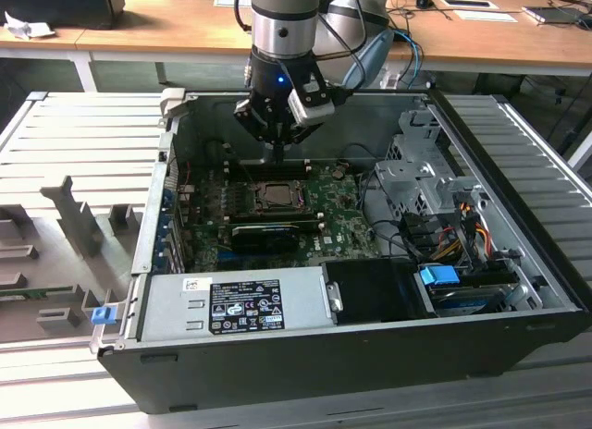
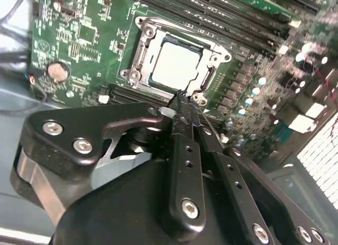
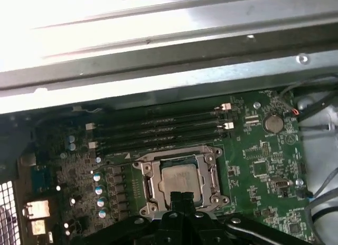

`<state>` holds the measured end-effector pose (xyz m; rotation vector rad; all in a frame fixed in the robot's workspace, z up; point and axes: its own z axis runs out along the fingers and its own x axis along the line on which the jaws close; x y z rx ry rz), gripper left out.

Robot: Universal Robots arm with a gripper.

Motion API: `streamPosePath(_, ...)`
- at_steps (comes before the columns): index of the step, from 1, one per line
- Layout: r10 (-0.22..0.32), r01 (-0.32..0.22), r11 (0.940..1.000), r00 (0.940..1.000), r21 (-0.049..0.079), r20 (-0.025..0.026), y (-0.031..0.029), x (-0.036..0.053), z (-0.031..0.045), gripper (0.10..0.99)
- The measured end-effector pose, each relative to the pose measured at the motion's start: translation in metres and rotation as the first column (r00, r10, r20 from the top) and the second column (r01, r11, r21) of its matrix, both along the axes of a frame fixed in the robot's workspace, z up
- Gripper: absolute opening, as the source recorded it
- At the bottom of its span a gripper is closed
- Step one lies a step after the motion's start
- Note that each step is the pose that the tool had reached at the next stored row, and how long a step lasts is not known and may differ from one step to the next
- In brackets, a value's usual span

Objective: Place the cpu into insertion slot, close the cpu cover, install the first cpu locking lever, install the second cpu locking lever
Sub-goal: 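Install the first cpu locking lever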

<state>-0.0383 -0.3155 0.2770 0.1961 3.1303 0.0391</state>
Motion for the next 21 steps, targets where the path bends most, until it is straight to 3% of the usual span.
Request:
streamPosePath(5, 0.100, -0.100, 0.9950, 0.9950, 0.000, 0.0001, 0.0000, 0.0000, -0.0002, 0.106)
streamPosePath(9, 0.176, -0.176, 0.9843, 0.9843, 0.000, 0.0000, 0.0000, -0.0001, -0.0013, 0.106)
streamPosePath(10, 0.178, -0.178, 0.9840, 0.9840, 0.000, 0.0001, 0.0000, -0.0012, -0.0017, 0.106)
streamPosePath(18, 0.178, -0.178, 0.9840, 0.9840, 0.004, 0.0025, 0.0000, -0.0305, -0.0048, 0.106)
streamPosePath(21, 0.178, -0.178, 0.9839, 0.9840, 0.014, 0.0044, 0.0000, -0.0418, -0.0064, 0.106)
